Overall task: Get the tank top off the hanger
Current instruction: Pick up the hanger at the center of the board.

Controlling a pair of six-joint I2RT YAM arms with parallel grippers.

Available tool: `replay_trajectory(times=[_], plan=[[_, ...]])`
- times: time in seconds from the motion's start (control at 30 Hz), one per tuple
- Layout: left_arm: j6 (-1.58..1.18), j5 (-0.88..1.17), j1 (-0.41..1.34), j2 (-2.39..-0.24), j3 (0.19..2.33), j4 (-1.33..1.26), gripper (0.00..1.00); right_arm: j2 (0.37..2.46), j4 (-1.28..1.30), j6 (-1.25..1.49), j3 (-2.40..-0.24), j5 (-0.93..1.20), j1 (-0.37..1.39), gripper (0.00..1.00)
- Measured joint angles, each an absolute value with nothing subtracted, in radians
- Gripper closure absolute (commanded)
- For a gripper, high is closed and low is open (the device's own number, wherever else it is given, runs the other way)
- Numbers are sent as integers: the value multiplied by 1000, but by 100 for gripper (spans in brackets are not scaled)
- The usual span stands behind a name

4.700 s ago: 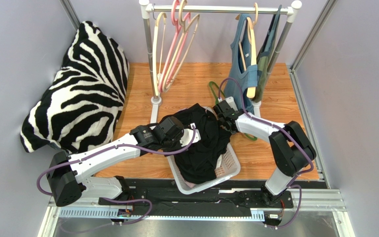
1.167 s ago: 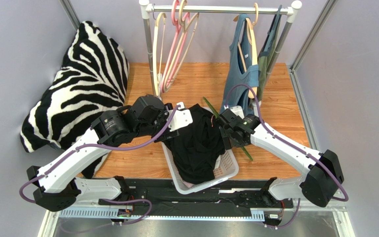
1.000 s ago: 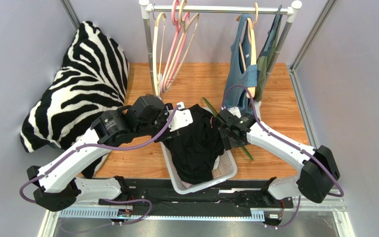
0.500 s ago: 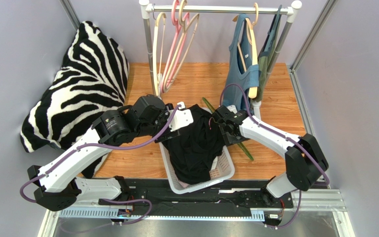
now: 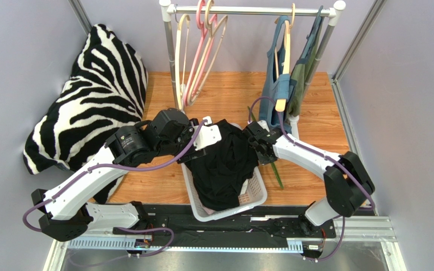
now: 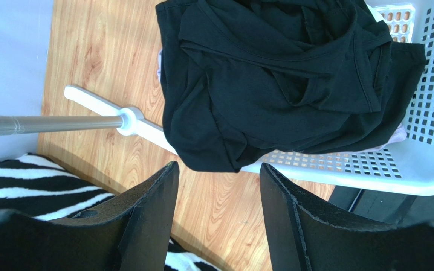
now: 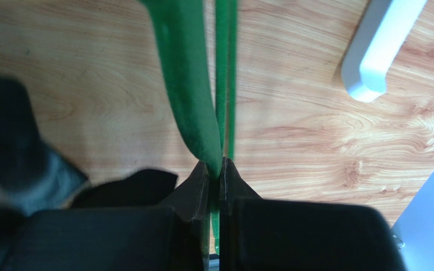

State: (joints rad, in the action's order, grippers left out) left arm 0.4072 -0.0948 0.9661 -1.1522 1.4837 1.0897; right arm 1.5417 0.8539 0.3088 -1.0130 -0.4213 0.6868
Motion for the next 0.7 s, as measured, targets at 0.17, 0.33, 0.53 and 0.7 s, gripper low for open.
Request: replay_trajectory(times=[0.17, 0.33, 0.53, 0.7], plan=[[407, -93, 966, -1152, 1484, 1090, 37, 1421, 846, 305, -999, -422, 696, 100], [407, -89, 966, -1152, 1484, 1090, 37, 1288, 831, 286, -972, -466, 740, 100], [407, -87, 966, -1158, 1486, 1090, 37, 1135, 810, 242, -945, -540, 836, 100], [410, -81, 966, -1172, 1518, 1103, 37, 976, 787, 199, -943, -496, 878, 100]])
